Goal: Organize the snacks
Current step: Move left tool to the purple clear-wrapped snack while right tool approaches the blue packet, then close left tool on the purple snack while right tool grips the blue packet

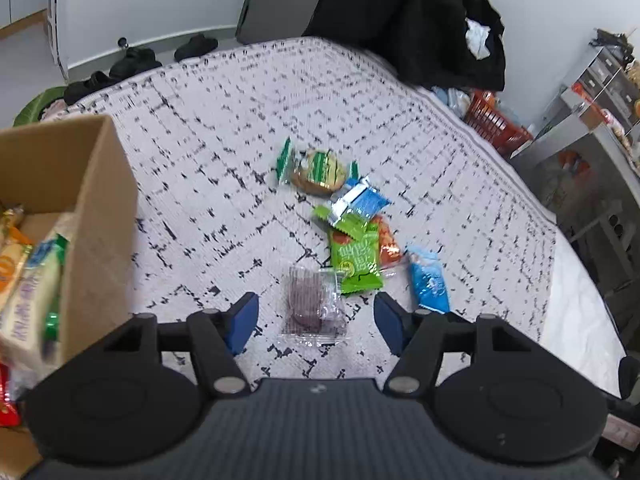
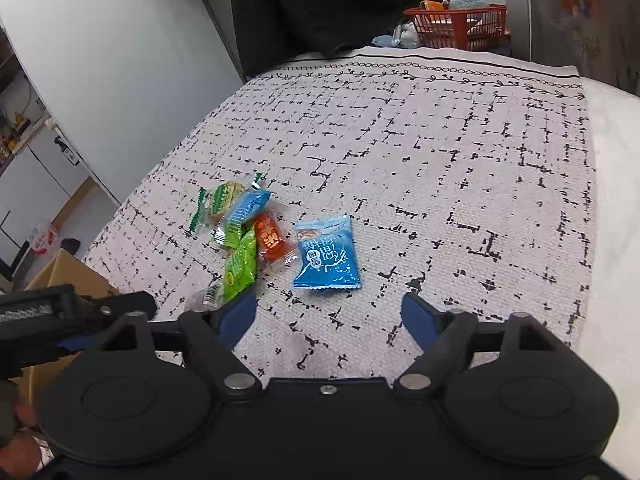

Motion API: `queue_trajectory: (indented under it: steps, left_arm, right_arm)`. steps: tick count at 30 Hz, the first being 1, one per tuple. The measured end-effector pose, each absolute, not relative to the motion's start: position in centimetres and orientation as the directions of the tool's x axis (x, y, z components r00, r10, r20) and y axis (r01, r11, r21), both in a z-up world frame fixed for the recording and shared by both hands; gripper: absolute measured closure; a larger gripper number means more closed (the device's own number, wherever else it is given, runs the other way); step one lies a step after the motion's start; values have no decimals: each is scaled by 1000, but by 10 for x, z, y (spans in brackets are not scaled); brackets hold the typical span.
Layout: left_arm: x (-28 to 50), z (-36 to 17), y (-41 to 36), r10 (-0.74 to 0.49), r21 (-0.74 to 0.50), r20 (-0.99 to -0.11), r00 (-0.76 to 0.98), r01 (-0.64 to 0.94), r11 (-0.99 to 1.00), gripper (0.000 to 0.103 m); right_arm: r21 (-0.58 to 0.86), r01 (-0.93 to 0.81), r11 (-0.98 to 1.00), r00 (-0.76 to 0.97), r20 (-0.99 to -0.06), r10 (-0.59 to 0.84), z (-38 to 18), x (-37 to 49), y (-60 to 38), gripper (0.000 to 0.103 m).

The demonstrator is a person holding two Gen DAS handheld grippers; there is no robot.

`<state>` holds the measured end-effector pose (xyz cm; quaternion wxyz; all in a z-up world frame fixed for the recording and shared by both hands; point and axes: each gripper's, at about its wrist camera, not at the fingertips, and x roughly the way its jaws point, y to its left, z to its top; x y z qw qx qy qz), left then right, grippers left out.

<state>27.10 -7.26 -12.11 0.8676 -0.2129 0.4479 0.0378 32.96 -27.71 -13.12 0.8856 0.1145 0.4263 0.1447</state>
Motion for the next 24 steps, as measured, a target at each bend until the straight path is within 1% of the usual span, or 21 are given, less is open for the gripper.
queue_trajectory:
  steps: [2,5,7,9,12,13,15,17,21,22,24]
  left_arm:
    - [276,-128,-73,-133,-343,-795,591,-257,904,41]
    - [283,-137,-74,-138,-347,-803,580,-266,899,43]
    - [288,-142,-75,-143,-349,-807,573,-268,898,45]
    - [292,-147,-77,-144,-347,-812,566,-270,898,47]
    - [297,-154,-79,-147,-347,-818,556,-272,898,53]
    - [298,-157,-80,-149,-346,-821,551,-273,898,58]
    - [301,-162,-82,-155,-349,-828,539,-277,895,63]
    - [302,-165,-83,-156,-348,-828,539,-275,896,64]
    - [301,-166,-84,-144,-335,-828,541,-272,902,71]
    - [300,-165,-84,-144,-334,-827,544,-270,903,72]
    - [299,-163,-83,-144,-334,-823,549,-263,905,73]
  right_arm:
    - [332,-159,930,585,-727,360,-136,333,-277,34]
    - [333,-154,930,577,-734,358,-141,338,-277,39]
    - [339,-156,928,575,-732,364,-143,341,-277,40]
    - [310,-161,937,589,-732,344,-144,347,-274,40]
    - [298,-173,939,598,-725,341,-145,358,-272,40]
    - [305,-175,936,598,-722,347,-145,361,-272,40]
    - [296,-182,938,601,-721,345,-147,366,-269,40]
    - [273,-195,942,605,-723,335,-149,369,-265,40]
    - [230,-223,947,608,-727,319,-151,372,-255,40]
    - [214,-231,949,609,-729,312,-152,371,-253,40]
    - [181,-252,951,606,-736,300,-153,368,-247,46]
